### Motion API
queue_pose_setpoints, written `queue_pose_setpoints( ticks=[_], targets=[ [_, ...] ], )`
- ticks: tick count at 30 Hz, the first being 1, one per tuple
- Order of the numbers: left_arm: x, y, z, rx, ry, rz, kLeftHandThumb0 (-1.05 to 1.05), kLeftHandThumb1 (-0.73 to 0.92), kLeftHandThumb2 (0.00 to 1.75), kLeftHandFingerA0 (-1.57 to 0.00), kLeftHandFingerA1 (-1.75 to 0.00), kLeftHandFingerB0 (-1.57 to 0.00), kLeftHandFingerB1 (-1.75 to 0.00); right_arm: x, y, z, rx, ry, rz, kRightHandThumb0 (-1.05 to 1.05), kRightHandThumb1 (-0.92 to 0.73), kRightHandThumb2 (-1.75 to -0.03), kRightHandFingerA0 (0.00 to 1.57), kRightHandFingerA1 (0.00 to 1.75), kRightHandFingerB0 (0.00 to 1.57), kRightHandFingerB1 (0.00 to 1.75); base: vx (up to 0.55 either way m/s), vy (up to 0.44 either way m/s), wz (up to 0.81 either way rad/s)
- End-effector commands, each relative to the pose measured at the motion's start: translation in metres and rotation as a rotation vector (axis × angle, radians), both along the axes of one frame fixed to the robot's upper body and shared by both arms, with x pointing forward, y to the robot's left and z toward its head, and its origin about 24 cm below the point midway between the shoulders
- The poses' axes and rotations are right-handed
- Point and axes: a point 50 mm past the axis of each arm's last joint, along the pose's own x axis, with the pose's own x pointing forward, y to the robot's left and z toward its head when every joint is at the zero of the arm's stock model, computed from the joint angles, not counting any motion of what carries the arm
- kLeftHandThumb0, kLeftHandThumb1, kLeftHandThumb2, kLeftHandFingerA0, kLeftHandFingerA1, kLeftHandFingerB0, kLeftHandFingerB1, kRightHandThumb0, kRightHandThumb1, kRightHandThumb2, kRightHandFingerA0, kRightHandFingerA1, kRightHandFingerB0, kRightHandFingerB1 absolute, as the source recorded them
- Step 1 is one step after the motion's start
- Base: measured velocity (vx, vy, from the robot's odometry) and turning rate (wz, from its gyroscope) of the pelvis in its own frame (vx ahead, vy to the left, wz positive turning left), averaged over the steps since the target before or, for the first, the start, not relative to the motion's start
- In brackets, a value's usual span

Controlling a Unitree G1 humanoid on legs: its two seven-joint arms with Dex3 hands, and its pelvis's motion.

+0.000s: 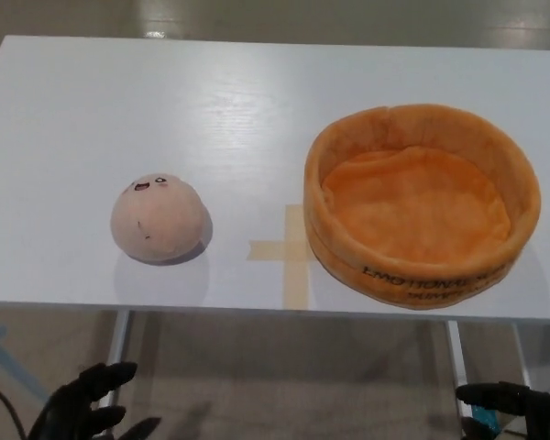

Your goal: Use the left hand to pick up the pink round toy on the left and place it inside the orange plate on the desk.

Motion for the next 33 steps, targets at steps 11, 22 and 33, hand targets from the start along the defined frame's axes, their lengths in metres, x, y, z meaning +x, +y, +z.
queue_pose_setpoints(
  ticks=[11,22,33],
  targets=[
    [-0.024,-0.012,0.055,0.038,-0.099,-0.817,-0.44,0.5,0.71,-0.24,-0.39,-0.34,-0.41,0.0,-0.004,0.001,-0.001,-0.007,-0.003,-0.21,-0.61,-0.58,0.81,0.59,0.7,0.51,0.0,0.0,0.0],
    [-0.031,-0.045,0.116,0.03,-0.299,-1.095,-0.39,0.69,0.62,-0.34,-0.32,-0.42,-0.34,0.003,-0.002,0.003,-0.001,-0.017,0.003,-0.2,-0.62,-0.58,0.78,0.56,0.69,0.51,0.0,0.0,0.0],
    [-0.04,-0.06,0.165,-0.151,-0.405,-1.201,-0.34,0.57,0.74,-0.34,-0.42,-0.37,-0.42,0.007,-0.002,0.005,-0.001,-0.013,-0.003,-0.21,-0.61,-0.57,0.81,0.57,0.7,0.51,0.0,0.0,0.0]
  ],
)
